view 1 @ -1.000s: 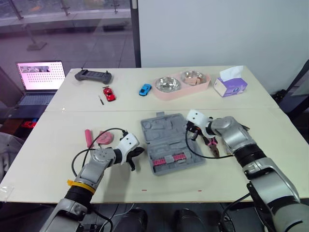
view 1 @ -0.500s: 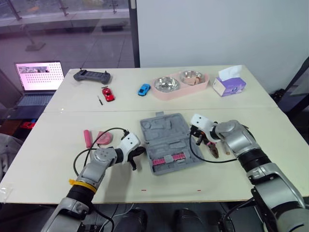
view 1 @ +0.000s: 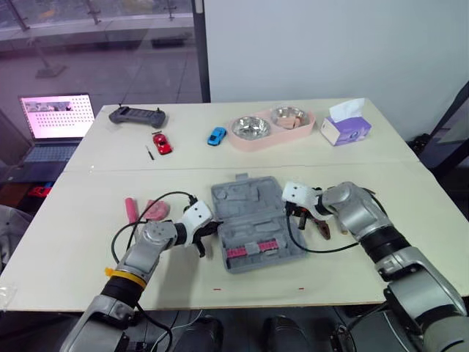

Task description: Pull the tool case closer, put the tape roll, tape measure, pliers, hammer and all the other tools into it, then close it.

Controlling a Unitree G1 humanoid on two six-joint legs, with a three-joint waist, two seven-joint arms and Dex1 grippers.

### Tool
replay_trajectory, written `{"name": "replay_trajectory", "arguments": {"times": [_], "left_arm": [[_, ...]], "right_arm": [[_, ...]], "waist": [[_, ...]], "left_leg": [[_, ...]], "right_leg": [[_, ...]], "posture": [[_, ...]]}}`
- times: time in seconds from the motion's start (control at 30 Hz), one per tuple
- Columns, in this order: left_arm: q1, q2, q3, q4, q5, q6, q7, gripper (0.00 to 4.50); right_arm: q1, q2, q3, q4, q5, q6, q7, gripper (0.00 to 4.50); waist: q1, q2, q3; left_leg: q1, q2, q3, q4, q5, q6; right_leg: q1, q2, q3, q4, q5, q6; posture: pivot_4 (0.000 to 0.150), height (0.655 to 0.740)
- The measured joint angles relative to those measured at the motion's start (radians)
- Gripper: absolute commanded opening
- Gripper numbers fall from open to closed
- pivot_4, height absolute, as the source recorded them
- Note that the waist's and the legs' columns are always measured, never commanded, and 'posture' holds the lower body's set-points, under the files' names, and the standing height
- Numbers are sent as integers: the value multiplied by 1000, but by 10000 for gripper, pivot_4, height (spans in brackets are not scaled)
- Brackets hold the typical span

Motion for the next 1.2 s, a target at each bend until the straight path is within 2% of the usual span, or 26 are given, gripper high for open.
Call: {"name": "replay_trajectory", "arguments": {"times": [0.77, 1.2], "left_arm": [[157, 109, -4, -230, -37, 103, -155, 505], [206, 145, -13, -316, -48, 152, -195, 505]], "right_arm": [[347, -65, -39, -633, 8, 440, -1, 0], [440, -85, -49, -778, 66, 564, -67, 0]], "waist": [[-7, 0, 0], [-3, 0, 0]], "left_leg": [[0, 1, 0, 0, -2, 3], [0, 1, 0, 0, -2, 3]], "right_leg": [[0, -1, 0, 0, 0, 0], [0, -1, 0, -1, 0, 0]], "posture": [[1500, 7400], [1500, 7400]]}}
